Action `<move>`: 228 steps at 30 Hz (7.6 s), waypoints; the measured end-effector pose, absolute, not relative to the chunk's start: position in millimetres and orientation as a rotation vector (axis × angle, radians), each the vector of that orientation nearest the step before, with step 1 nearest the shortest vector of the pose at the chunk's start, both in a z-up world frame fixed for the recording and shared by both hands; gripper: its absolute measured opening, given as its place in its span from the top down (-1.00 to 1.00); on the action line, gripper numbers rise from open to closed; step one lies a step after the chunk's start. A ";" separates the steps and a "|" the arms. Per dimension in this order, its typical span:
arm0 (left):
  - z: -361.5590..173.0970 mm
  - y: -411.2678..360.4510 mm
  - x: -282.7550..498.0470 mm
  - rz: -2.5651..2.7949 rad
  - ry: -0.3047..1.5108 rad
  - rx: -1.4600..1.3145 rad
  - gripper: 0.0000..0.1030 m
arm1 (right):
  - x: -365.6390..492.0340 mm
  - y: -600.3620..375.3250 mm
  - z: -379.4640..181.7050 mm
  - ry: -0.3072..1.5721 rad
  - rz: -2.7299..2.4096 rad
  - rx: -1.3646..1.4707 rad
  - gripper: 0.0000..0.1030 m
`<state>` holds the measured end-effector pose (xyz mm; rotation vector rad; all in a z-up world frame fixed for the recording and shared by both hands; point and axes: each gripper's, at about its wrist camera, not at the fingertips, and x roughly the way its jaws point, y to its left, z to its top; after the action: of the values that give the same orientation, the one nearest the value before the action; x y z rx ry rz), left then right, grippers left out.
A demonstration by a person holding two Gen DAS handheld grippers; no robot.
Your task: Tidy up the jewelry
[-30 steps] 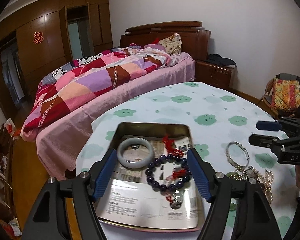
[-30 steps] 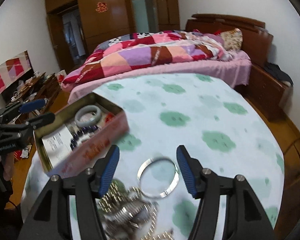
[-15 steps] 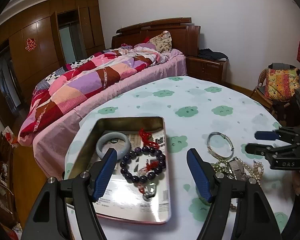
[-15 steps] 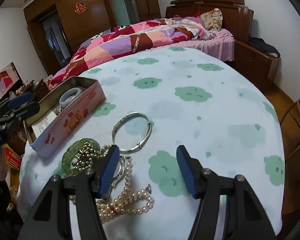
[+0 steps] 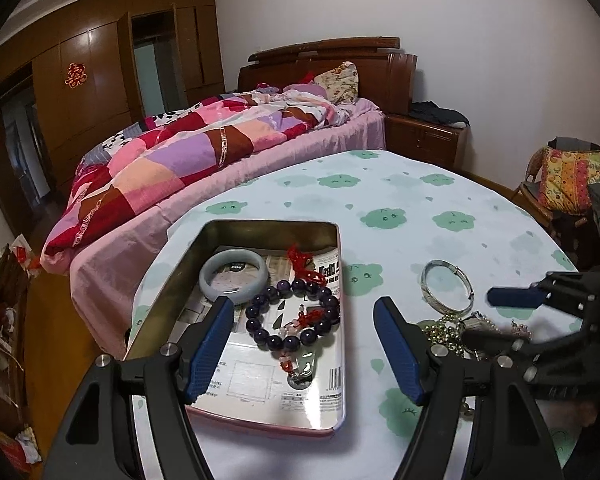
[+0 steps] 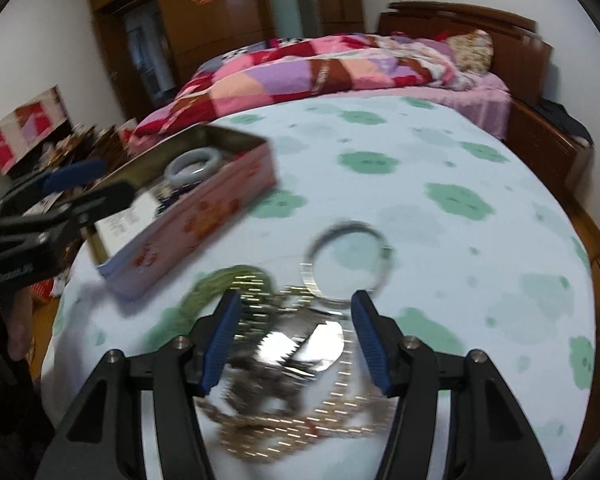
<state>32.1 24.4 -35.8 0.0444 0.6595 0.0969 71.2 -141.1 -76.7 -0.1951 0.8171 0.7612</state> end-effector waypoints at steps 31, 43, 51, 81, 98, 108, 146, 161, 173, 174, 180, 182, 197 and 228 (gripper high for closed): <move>-46.6 -36.1 32.7 -0.080 0.677 0.124 -0.40 | 71.3 -202.4 -17.4 0.616 0.647 -0.072 0.76; -81.3 -64.8 58.8 -0.153 0.828 0.156 0.24 | 75.6 -214.8 -39.9 0.666 0.633 -0.062 0.76; -100.5 -64.8 66.7 -0.213 0.921 0.107 0.79 | 72.1 -212.3 -46.2 0.679 0.654 -0.064 0.76; -6.7 -31.6 34.9 -0.150 0.628 0.135 0.88 | 61.3 -204.0 3.8 0.542 0.681 -0.059 0.76; 5.0 17.0 35.4 -0.048 0.593 0.107 0.88 | 65.5 -170.6 25.5 0.478 0.750 -0.112 0.76; 12.8 59.5 34.8 0.048 0.579 0.064 0.88 | 66.5 -136.5 42.9 0.428 0.818 -0.134 0.76; -26.8 114.5 51.4 0.092 0.683 -0.047 0.88 | 49.5 -23.6 17.0 0.495 1.033 -0.238 0.77; -44.0 111.2 58.2 0.077 0.727 -0.046 0.88 | 52.5 -17.5 -11.3 0.589 1.021 -0.252 0.76; -57.7 110.2 63.0 0.066 0.770 -0.046 0.88 | 59.6 -15.8 -30.9 0.652 1.004 -0.262 0.76; -58.6 110.6 63.5 0.067 0.773 -0.046 0.88 | 59.8 -15.6 -32.3 0.656 1.004 -0.265 0.76; -59.8 111.3 63.3 0.072 0.777 -0.043 0.88 | 59.8 -14.2 -40.0 0.678 0.998 -0.279 0.76; -59.7 111.6 63.3 0.074 0.777 -0.040 0.88 | 60.3 -14.3 -41.7 0.681 0.996 -0.278 0.76; -48.1 110.9 56.1 0.152 0.729 -0.015 -0.09 | 62.6 -25.8 -46.5 0.690 0.964 -0.221 -0.07; -44.0 20.4 26.7 0.048 0.695 0.035 -0.23 | 41.1 -180.8 -90.5 0.874 0.663 -0.166 -0.18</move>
<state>26.7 20.4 -44.0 0.0351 0.6952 0.0476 41.1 -180.8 -90.5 -0.1661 0.8736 0.6634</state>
